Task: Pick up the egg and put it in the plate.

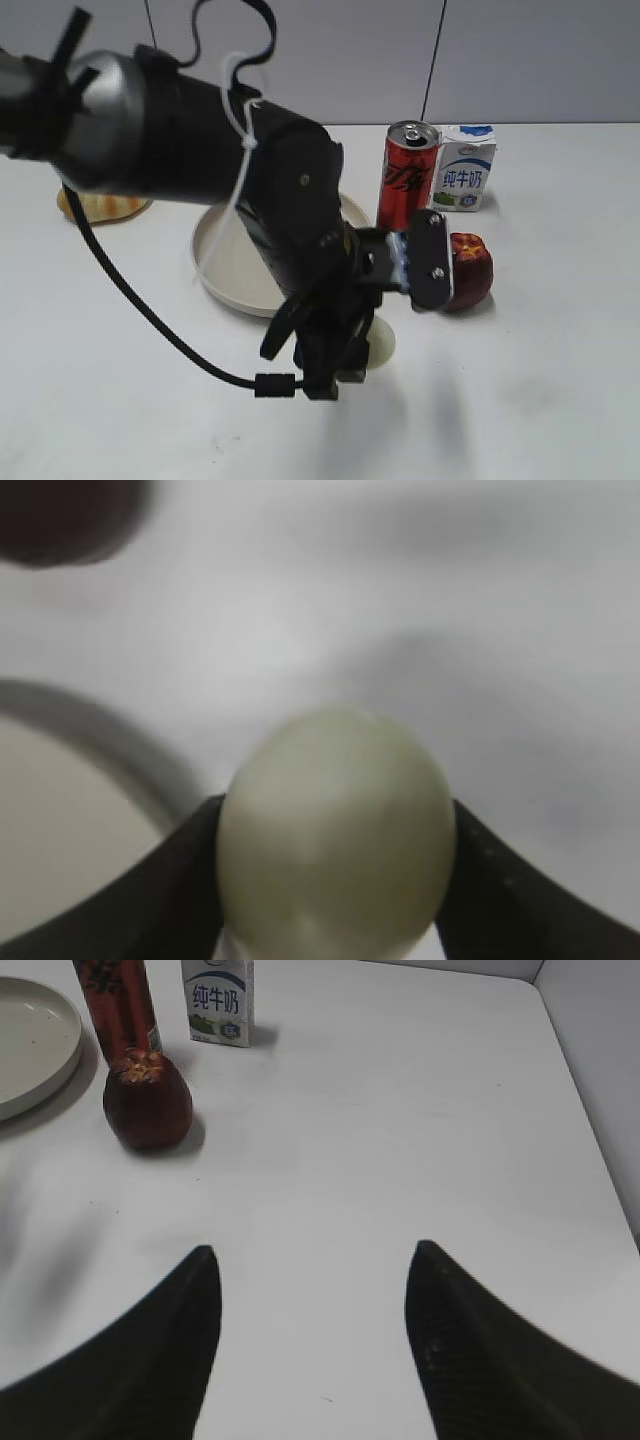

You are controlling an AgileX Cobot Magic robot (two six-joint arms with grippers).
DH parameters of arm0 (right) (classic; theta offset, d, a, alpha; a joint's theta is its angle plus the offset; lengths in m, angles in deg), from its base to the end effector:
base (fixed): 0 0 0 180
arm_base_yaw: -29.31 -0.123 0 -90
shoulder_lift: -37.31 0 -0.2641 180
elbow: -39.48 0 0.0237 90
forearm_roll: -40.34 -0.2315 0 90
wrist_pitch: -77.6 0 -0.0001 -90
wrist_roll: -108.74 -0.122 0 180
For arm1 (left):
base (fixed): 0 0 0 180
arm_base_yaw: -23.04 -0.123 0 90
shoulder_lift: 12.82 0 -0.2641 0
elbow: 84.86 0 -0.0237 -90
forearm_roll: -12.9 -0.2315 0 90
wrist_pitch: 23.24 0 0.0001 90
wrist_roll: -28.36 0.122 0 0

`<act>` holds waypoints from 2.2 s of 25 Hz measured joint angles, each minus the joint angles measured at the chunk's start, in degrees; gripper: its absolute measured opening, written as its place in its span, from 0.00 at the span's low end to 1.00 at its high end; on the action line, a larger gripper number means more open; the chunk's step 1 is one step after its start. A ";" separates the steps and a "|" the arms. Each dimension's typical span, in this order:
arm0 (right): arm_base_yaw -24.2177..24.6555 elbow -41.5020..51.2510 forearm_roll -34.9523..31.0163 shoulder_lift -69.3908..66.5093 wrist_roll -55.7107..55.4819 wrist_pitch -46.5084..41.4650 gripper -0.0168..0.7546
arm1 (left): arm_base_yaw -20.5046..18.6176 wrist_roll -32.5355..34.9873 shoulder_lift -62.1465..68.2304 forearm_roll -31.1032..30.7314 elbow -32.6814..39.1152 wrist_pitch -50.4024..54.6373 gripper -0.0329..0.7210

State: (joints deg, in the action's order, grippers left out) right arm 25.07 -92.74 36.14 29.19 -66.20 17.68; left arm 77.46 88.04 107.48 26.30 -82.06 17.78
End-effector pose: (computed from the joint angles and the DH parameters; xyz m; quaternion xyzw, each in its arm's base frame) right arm 0.0259 0.0097 0.2567 -0.0699 0.8438 0.0328 0.5311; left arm 0.2028 -0.3155 0.1289 0.7838 0.5993 -0.0816 0.1411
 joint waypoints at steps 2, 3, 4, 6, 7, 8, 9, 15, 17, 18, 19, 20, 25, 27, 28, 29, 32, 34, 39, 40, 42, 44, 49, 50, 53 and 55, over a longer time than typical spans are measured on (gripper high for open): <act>0.00 0.00 0.00 0.00 0.00 0.00 0.60 | -2.73 -3.93 -1.39 -1.39 0.00 -0.85 0.61; 0.00 0.00 0.00 0.00 0.00 0.00 0.60 | -4.53 -6.12 -1.85 -1.67 0.00 -1.63 0.61; 0.00 0.00 0.00 0.00 0.00 0.00 0.60 | -6.16 -8.53 -2.10 -1.80 0.00 -2.48 0.61; 0.00 0.00 0.00 0.00 0.00 0.00 0.60 | -10.18 -12.87 -2.21 -1.23 0.00 -5.11 0.61; 0.00 0.00 0.00 0.00 0.00 0.00 0.60 | -11.80 -14.71 -2.21 0.12 0.00 -6.54 0.61; 0.00 0.00 0.00 0.00 0.00 0.00 0.60 | -13.60 -15.64 -2.16 2.28 0.00 -7.82 0.61; 0.00 0.00 0.00 0.00 0.00 0.00 0.60 | -15.26 -16.47 -2.08 4.66 0.00 -9.52 0.61; 0.00 0.00 0.00 0.00 0.00 0.00 0.60 | -20.30 -17.60 0.41 15.95 0.00 -21.15 0.61; 0.00 0.00 0.00 0.00 0.00 0.00 0.60 | -20.48 -17.65 1.50 16.12 0.00 -22.91 0.61; 0.00 0.00 0.00 0.00 0.00 0.00 0.60 | -20.52 -17.65 2.04 16.23 0.00 -23.04 0.61; 0.00 0.00 0.00 0.00 0.00 0.00 0.60 | -20.52 -17.65 2.83 16.23 0.00 -22.98 0.61; 0.00 0.00 0.00 0.00 0.00 0.00 0.60 | -20.52 -17.65 3.66 16.28 0.00 -22.71 0.61; 0.00 0.00 0.00 0.00 0.00 0.00 0.60 | -20.52 -17.65 5.38 16.35 0.00 -21.05 0.81; 0.00 0.00 0.00 0.00 0.00 0.00 0.60 | -20.52 -17.65 5.18 16.51 0.00 -20.64 0.90; 0.00 0.00 0.00 0.00 0.00 0.00 0.60 | -20.52 -17.65 4.88 16.56 0.00 -20.34 0.91; 0.00 0.00 0.00 0.00 0.00 0.00 0.60 | -20.52 -17.65 4.56 16.63 0.00 -19.89 0.91; 0.00 0.00 0.00 0.00 0.00 0.00 0.60 | -20.55 -17.65 1.73 16.69 0.00 -18.64 0.89; 0.00 0.00 0.00 0.00 0.00 0.00 0.60 | -20.99 -17.65 -1.50 16.69 0.00 -17.34 0.87; 0.00 0.00 0.00 0.00 0.00 0.00 0.60 | -26.01 -21.26 -9.10 16.87 0.00 -7.66 0.80; 0.00 0.00 0.00 0.00 0.00 0.00 0.60 | -27.69 -23.53 -10.13 16.75 0.00 -5.28 0.79; 0.00 0.00 0.00 0.00 0.00 0.00 0.60 | -32.56 -28.36 -11.46 15.82 0.00 0.58 0.79; 0.00 0.00 0.00 0.00 0.00 0.00 0.60 | -37.25 -32.35 -12.05 13.88 0.00 5.93 0.78; 0.00 0.00 0.00 0.00 0.00 0.00 0.60 | -45.32 -42.05 -12.19 -0.34 0.00 20.67 0.78; 0.00 0.00 0.00 0.00 0.00 0.00 0.60 | -46.07 -44.04 -12.27 -3.66 0.00 23.55 0.78; 0.00 0.00 0.00 0.00 0.00 0.00 0.60 | -49.04 -47.16 -12.93 -8.04 0.00 27.80 0.78; 0.00 0.00 0.00 0.00 0.00 0.00 0.60 | -51.14 -47.78 -14.33 -7.26 0.46 28.16 0.78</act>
State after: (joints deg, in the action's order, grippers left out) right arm 25.07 -92.74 36.14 29.19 -66.20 17.68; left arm 26.32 40.26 93.15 19.05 -81.60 45.94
